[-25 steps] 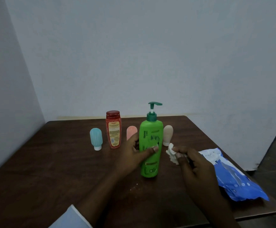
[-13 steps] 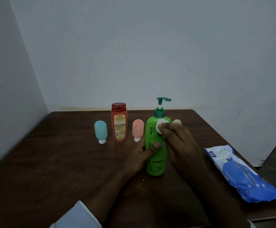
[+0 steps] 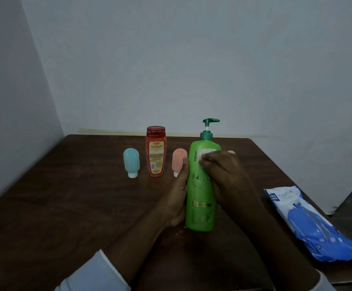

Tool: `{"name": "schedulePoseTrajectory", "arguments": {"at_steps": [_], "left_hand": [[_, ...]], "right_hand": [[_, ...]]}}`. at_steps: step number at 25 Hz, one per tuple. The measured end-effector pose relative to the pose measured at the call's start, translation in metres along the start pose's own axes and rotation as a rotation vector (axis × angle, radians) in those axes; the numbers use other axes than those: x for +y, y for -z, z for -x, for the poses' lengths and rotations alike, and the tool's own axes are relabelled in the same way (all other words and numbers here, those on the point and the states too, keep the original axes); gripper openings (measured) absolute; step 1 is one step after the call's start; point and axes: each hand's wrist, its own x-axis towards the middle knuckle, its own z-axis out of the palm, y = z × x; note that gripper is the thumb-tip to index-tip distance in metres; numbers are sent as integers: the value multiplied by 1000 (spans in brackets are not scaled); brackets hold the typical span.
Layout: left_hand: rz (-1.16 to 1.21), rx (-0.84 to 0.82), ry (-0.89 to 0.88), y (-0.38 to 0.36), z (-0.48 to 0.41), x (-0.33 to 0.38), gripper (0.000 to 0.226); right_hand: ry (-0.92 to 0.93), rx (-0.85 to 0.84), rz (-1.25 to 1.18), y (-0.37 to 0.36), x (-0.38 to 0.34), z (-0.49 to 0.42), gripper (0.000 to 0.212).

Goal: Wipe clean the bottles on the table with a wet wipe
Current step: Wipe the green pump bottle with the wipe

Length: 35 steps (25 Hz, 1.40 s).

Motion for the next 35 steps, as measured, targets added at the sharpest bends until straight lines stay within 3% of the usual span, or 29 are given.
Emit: {"name": "schedulePoseTrajectory", "arguments": {"at_steps": [5,7,9,11,13,17,19,21,24,29,35], "left_hand": [[-106,64,43,2,-2,2,68],[-149,95,27,-1,-2,2,63],[-168,91,28,-3,0,-1,63],[-141,59,41,-1,0,-5,66],[-96,18,58,2,1,-9,67],[-54,26,79,7,2,-2,70],[-76,57,54,8,1,3,77],[-66,72,39,10,-1,2,79],[-51,40,37,9,-4,1,77],[-52,-41,88,9,-1,-3,84],[36,28,61,13,-1,5,80]], "right_hand": [[264,-258,-38,3,-36,49,30],[279,-362,-144,16,-37,50,29],[154,-278,-236,28,-24,36,30],[12,-104,-134,31,-6,12,30],[-42,-33,-26,22,5,0,31],[-102,-111,-136,-2,-24,33,29],[12,-114,-172,-1,-44,59,29],[85,-218,-243,11,-49,71,30],[-23,-378,-444,38,-34,56,34],[-202,47,-207,29,6,7,25],[-125,-74,-216,0,-32,48,32]]}}
